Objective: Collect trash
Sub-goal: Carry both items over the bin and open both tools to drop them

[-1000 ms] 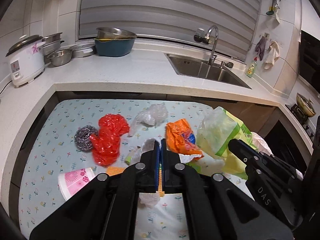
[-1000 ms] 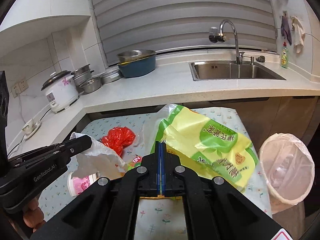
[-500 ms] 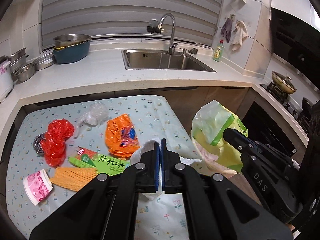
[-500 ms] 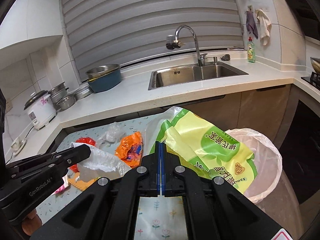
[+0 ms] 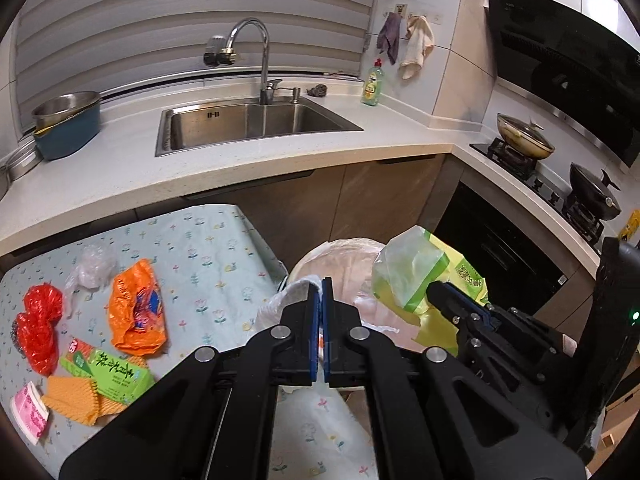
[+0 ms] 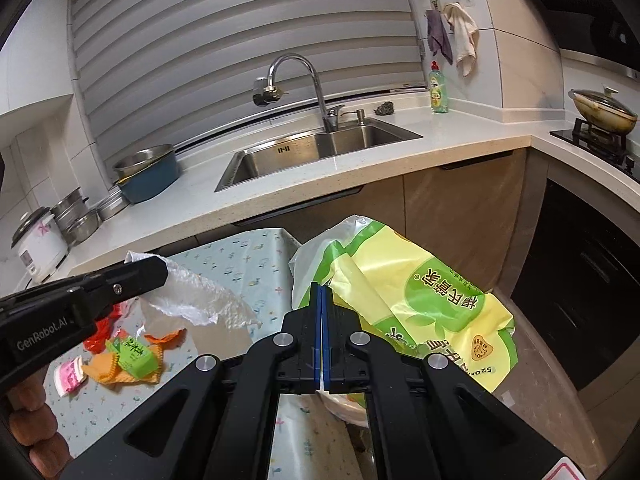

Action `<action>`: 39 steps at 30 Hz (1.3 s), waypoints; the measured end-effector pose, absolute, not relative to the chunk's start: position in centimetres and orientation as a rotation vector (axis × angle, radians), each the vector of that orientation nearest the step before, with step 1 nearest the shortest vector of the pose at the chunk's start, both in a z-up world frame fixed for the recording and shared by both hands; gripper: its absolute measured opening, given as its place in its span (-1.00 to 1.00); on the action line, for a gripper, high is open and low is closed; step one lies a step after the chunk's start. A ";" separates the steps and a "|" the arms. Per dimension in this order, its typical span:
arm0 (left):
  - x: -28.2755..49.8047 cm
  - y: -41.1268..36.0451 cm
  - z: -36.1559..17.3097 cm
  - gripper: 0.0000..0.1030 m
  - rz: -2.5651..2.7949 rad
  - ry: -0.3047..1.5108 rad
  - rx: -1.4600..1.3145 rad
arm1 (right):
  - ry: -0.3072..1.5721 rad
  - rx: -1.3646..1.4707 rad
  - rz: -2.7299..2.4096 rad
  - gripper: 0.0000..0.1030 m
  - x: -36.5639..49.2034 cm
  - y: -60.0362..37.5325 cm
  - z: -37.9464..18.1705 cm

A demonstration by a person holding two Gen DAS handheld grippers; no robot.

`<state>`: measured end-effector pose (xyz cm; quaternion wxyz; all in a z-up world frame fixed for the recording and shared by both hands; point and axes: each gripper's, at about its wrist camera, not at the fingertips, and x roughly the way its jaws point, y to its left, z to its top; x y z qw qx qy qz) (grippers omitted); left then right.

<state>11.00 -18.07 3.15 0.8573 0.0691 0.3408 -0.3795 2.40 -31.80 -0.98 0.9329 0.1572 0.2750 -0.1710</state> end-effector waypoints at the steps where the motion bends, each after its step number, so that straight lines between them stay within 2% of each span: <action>1: 10.9 -18.8 3.2 -0.99 -0.809 0.716 0.149 | 0.566 0.325 -0.358 -0.99 2.4 -32.4 -1.2; 16: 12.9 -25.5 0.0 -0.96 -0.895 0.825 0.112 | 0.617 0.375 -0.379 -0.99 3.6 -36.9 -4.6; 17: 13.0 -25.5 -0.2 -0.91 -0.894 0.828 0.112 | 0.618 0.378 -0.374 -0.99 3.8 -37.0 -4.7; 21: 13.6 -25.2 -0.7 -0.48 -0.861 0.830 0.108 | 0.625 0.371 -0.358 -0.99 4.4 -36.9 -5.0; 35: 15.0 -22.2 -0.7 -0.26 -0.760 0.797 0.105 | 0.647 0.362 -0.328 -0.98 6.4 -36.1 -5.8; 39: 15.4 -21.3 -0.7 -0.10 -0.724 0.786 0.105 | 0.650 0.350 -0.326 -0.85 6.8 -35.5 -5.8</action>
